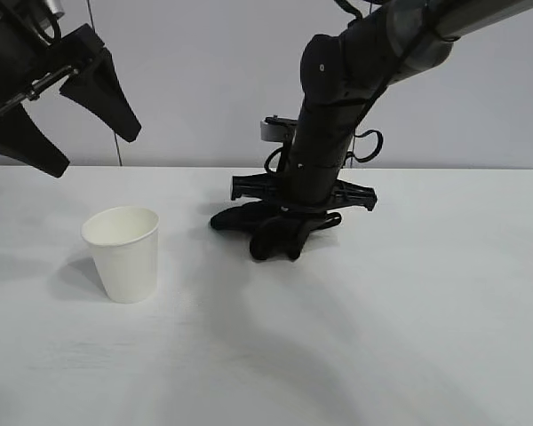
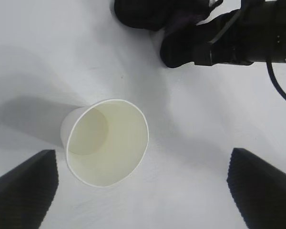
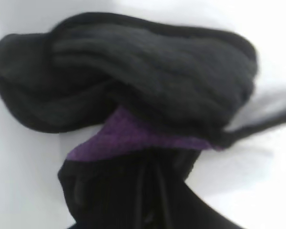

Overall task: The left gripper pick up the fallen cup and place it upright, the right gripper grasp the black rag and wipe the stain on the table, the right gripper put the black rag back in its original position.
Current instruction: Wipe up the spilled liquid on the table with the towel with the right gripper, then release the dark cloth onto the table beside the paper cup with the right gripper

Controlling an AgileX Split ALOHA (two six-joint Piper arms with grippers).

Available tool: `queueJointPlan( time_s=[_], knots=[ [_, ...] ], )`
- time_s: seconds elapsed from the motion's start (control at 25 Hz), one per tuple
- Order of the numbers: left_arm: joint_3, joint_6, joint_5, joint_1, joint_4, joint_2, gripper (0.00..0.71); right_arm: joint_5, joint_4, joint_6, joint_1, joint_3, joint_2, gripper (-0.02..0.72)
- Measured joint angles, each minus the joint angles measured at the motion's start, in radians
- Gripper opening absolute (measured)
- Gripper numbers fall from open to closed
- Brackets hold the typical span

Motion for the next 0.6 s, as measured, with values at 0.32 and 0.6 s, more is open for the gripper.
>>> queueJointPlan(
  time_s=[0.32,0.6],
  knots=[
    [0.0,0.0,0.031,0.0,0.0,0.0,0.693,-0.069,-0.001,0.066,0.0,0.27,-0.233,0.386],
    [0.0,0.0,0.049,0.0,0.0,0.0,0.693,-0.049,0.014,0.066,-0.033,0.274,-0.374,0.632]
  ],
)
